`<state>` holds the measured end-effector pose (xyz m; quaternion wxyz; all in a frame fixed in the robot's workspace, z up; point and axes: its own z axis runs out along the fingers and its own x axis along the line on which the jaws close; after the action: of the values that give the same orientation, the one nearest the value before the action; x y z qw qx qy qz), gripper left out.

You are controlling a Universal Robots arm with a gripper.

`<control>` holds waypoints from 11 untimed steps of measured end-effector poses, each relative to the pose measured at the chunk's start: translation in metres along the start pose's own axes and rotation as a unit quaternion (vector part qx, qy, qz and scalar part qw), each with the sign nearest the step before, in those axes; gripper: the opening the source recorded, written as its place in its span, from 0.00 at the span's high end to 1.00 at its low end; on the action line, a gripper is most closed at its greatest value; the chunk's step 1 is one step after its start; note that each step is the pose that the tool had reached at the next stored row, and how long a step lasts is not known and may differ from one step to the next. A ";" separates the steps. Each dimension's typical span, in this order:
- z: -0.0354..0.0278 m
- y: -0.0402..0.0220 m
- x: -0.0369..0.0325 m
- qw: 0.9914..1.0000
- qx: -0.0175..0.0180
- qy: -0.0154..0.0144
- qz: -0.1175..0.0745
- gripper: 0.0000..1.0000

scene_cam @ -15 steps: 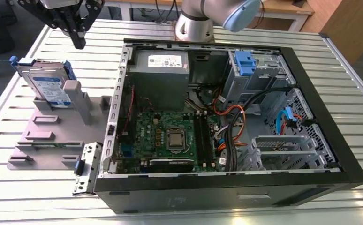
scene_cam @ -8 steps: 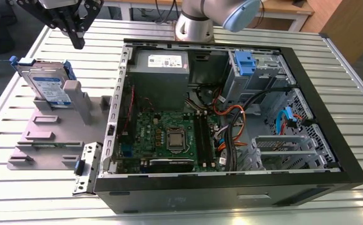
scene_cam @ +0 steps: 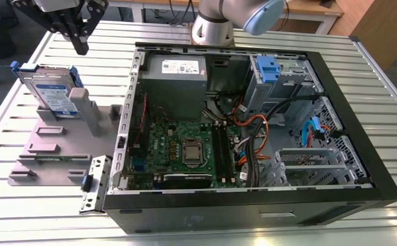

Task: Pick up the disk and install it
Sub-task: 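Reach for the disk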

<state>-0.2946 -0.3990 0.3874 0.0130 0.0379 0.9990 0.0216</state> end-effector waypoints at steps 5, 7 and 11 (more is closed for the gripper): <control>0.0031 -0.0009 0.0098 1.000 0.000 0.000 0.000 0.89; 0.0042 -0.0012 0.0140 1.000 0.000 0.000 0.000 0.89; 0.0064 -0.0019 0.0223 1.000 0.000 0.000 0.000 0.89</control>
<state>-0.3168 -0.3989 0.3804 0.0130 0.0379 0.9990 0.0216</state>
